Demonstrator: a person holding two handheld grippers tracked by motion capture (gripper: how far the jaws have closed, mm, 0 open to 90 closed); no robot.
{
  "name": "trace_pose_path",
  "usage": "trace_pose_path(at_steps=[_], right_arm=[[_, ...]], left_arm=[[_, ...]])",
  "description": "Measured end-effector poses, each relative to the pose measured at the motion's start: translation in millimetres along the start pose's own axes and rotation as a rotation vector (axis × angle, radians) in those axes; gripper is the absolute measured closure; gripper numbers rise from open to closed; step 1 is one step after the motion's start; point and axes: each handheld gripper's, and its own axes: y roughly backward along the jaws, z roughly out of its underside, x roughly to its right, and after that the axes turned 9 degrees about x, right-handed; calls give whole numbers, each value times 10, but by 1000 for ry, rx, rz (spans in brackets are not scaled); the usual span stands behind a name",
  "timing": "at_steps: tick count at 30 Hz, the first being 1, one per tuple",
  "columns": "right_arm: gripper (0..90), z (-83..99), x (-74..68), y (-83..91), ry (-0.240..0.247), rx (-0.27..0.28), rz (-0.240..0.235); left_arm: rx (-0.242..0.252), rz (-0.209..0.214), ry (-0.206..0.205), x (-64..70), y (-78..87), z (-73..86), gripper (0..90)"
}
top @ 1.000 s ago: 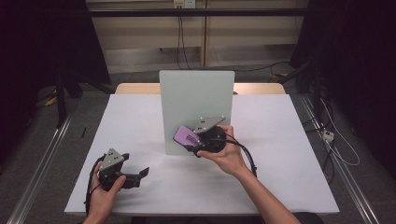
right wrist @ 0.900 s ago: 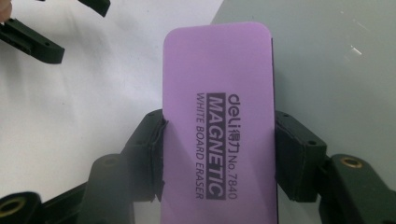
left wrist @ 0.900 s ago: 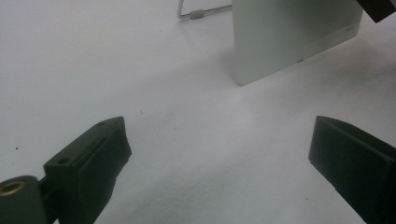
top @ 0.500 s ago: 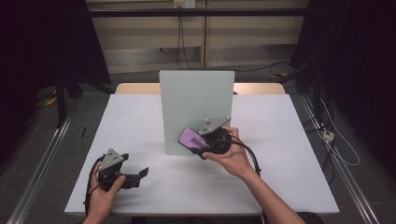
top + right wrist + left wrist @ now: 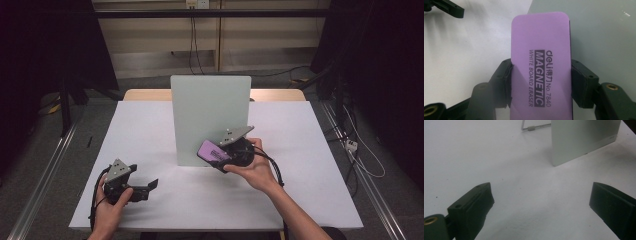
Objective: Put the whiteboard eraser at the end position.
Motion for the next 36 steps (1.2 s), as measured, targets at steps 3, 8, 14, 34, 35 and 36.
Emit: trace_pose_path(at_steps=[3,8,14,34,35,36], right_arm=[[416,37,-14,-6,-9,-1,-35],[416,79,-36,-13,-17,-12,-64],[415,91,-77,42,-4,-30,-84],[415,177,-113,94,11,-131,-137],[415,175,-118,90,13,-134,-142],[415,176,-122,83,13,-139,-148]], left_arm=[[3,-1,0,4,-4,1,48],[-10,-4,-15,16,2,-2,48],[-2,-14,-11,13,11,-2,48],[-3,-13,-7,2,22,-8,48],[-4,-12,-1,0,20,-4,48],[-4,-11,5,-2,20,-1,48]])
